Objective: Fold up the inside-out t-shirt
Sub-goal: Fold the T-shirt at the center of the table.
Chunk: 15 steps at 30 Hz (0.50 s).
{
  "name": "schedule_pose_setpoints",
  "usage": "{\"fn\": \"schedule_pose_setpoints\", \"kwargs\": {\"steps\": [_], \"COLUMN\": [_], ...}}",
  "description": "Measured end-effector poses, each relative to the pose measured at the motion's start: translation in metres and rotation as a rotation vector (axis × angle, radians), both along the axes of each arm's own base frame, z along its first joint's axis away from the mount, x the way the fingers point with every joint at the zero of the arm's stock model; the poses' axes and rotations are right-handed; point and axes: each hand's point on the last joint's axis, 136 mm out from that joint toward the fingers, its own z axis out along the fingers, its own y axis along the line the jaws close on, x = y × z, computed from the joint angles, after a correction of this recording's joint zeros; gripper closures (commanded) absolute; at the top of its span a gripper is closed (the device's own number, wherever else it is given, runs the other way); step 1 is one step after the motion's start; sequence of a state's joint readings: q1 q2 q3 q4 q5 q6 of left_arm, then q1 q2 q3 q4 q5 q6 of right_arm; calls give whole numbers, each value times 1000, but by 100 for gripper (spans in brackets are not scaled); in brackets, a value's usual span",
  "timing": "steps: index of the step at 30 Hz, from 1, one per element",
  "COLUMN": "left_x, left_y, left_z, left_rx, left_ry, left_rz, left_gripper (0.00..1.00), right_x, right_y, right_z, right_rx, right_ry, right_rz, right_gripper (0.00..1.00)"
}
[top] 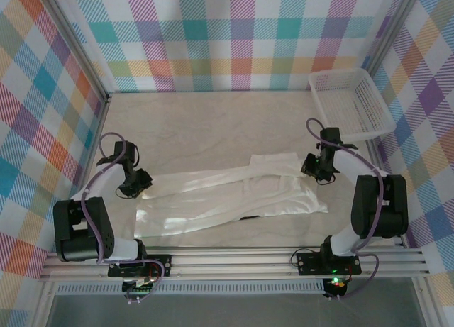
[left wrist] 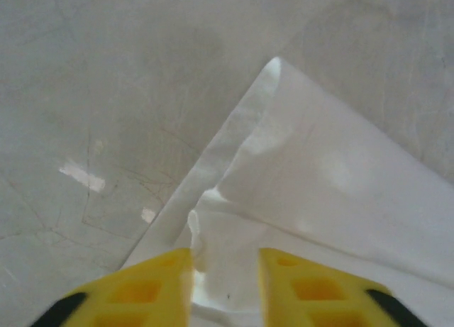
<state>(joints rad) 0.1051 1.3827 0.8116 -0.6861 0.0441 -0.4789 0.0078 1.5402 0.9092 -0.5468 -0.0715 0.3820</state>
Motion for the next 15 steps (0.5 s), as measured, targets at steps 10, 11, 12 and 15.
{"fn": "schedule_pose_setpoints", "kwargs": {"steps": [10, 11, 12, 15], "left_x": [27, 27, 27, 26], "left_y": [-25, -35, -44, -69], "left_z": [96, 101, 104, 105], "left_rx": [5, -6, -19, -49], "left_ry": [-371, -394, -403, -412], "left_rz": [-92, -127, -153, -242], "left_gripper": [34, 30, 25, 10], "right_x": [61, 68, 72, 81], "right_y": [60, 80, 97, 143], "right_z": [92, 92, 91, 67], "right_rx": [-28, -27, -26, -44], "right_ry": [-280, -288, -287, -255], "right_rz": [179, 227, 264, 369], "right_gripper": [54, 52, 50, 44]}}
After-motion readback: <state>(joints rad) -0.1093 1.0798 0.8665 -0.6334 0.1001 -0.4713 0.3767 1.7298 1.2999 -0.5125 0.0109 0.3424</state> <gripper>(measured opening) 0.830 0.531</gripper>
